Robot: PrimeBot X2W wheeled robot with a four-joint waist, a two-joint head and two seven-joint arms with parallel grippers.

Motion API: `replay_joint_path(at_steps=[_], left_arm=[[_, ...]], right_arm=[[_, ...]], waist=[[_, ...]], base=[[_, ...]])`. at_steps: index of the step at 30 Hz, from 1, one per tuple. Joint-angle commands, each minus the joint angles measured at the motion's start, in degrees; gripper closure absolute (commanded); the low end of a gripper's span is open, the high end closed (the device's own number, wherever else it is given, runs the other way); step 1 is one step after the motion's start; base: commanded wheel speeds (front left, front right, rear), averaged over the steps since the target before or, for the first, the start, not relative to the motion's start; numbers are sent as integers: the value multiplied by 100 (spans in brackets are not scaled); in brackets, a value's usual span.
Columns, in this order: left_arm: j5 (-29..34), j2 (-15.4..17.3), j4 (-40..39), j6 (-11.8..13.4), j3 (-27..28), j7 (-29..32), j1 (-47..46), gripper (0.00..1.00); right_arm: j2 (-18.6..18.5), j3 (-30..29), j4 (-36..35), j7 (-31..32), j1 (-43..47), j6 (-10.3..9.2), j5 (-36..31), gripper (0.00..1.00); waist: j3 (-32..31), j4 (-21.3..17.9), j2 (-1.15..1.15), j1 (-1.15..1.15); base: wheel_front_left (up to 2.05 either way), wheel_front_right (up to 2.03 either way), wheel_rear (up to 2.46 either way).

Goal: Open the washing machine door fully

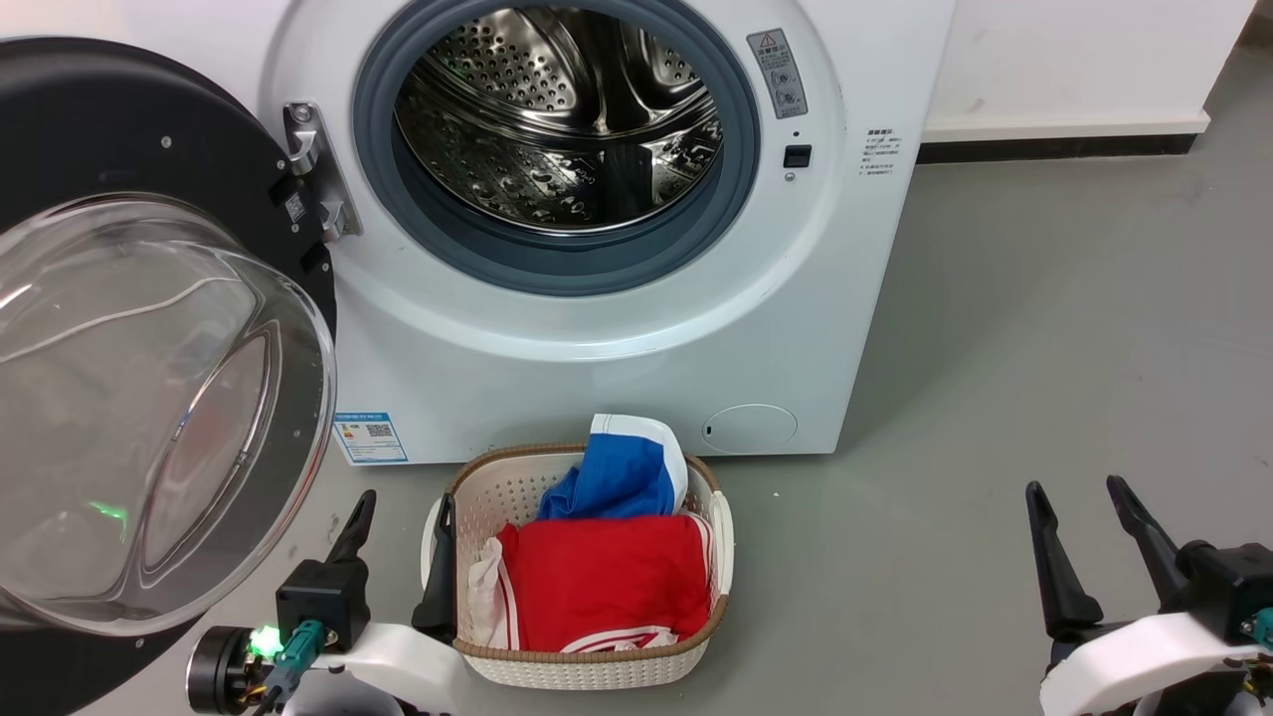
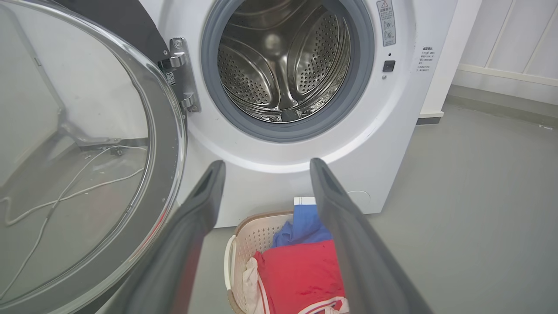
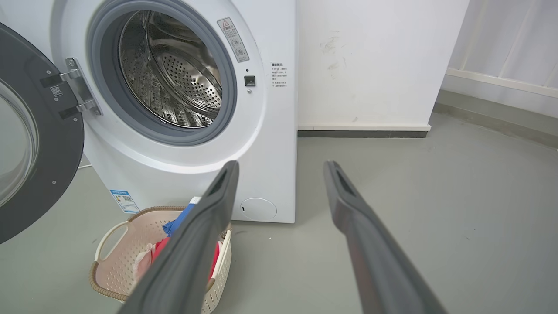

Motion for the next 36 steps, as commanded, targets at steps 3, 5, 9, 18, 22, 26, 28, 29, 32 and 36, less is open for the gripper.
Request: replay_joint_path(at_steps=[3, 5, 9, 18, 22, 26, 28, 29, 32, 36], left_arm=[[-26, 27, -25, 30, -4, -10, -7, 0], [-37, 34, -30, 30, -10, 4, -6, 0], [-55, 39, -31, 56, -15, 29, -11, 0], [-694, -75, 111, -107, 142, 174, 36, 100], [-1102, -123, 145, -192, 252, 255, 4, 100], [-1489, -172, 178, -274, 357, 331, -27, 100], [-1675, -194, 194, -313, 407, 369, -40, 100], [-1767, -205, 202, -333, 432, 386, -47, 100], [-2034, -238, 223, -390, 505, 440, -67, 100], [-2373, -282, 245, -460, 598, 508, -94, 100]], right_arm=[[39, 4, 17, -44, -15, -1, -26, 0], [51, -1, 21, -43, 1, -1, -18, 0], [71, -27, 21, -30, 14, -1, -5, 0], [86, -78, 296, 94, -67, 0, 698, 100], [98, -83, 361, 119, -115, 0, 1147, 100], [110, -89, 426, 142, -165, 0, 1573, 100], [115, -93, 460, 154, -188, 0, 1779, 100], [118, -95, 478, 161, -200, 0, 1879, 100], [126, -103, 527, 182, -239, 0, 2175, 100], [136, -113, 593, 205, -287, 0, 2549, 100]], waist=[[-11, -5, 0, 0], [-12, -5, 0, 0], [-19, 2, 0, 0], [-13, 7, 0, 0], [-7, 11, 0, 0], [-2, 14, 0, 0], [0, 16, 0, 0], [1, 17, 0, 0], [5, 20, 0, 0], [10, 23, 0, 0]], base=[[0, 0, 0], [0, 0, 0], [0, 0, 0], [0, 0, 0], [0, 0, 0], [0, 0, 0], [0, 0, 0], [0, 0, 0], [0, 0, 0], [0, 0, 0]])
